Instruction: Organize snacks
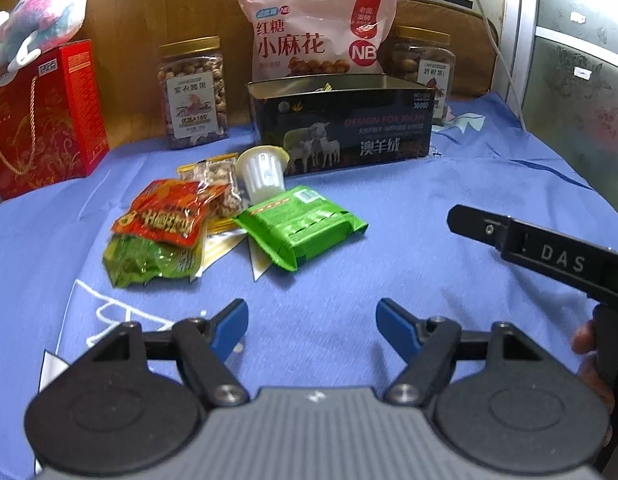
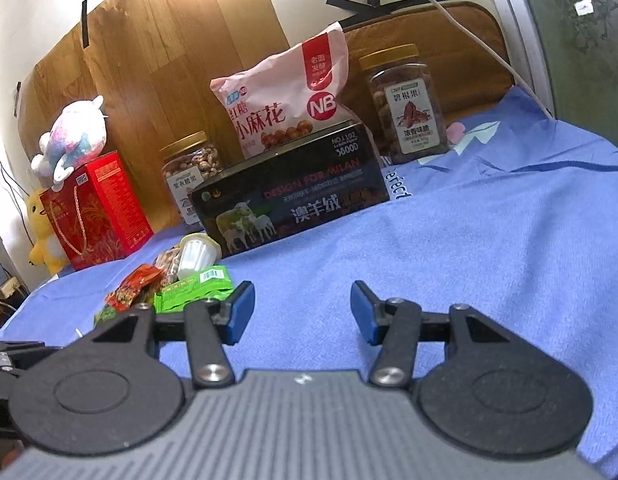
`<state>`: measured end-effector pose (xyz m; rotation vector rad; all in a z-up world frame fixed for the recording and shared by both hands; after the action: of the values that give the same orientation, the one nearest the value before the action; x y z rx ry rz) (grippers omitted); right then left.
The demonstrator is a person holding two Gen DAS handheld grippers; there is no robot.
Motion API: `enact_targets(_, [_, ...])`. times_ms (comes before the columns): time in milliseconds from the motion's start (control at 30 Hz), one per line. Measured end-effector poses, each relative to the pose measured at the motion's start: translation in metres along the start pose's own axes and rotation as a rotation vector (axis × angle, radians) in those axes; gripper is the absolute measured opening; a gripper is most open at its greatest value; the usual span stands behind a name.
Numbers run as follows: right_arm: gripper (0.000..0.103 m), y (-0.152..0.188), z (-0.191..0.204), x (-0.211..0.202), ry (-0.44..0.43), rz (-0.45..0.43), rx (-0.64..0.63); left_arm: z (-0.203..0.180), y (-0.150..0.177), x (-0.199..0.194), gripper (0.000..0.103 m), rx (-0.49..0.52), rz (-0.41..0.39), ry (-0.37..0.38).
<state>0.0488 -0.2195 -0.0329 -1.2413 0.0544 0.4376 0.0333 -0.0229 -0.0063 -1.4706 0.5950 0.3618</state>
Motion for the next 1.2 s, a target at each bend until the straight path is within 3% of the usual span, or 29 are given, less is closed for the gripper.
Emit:
enact_targets(467, [0.056, 0.0, -0.006, -0.001, 0.002, -0.004, 0.059, -0.004, 0.0, 0.007, 0.073, 0.015, 0.03, 0.001])
enact_targets(967, [0.056, -0.006, -0.05, -0.004, 0.013, -0.042, 0.325, -0.036, -0.015, 0.027, 0.076, 0.11, 0.044, 0.012])
enact_targets(1200, [0.056, -0.007, -0.052, -0.002, -0.007, -0.034, 0.342, -0.042, -0.018, 0.036, 0.076, 0.125, 0.053, 0.009])
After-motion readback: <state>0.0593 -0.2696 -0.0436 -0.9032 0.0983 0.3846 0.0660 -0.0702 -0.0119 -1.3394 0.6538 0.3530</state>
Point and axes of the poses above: each gripper's, at about its wrist camera, not at the fingertips, and x roughly the way its jaws point, z to its left, y to its underside, the point moved 2 cm from there along x, roughly the way its jaws point, and after that the axes turned 6 degrees about -z, right-handed, at the moved point
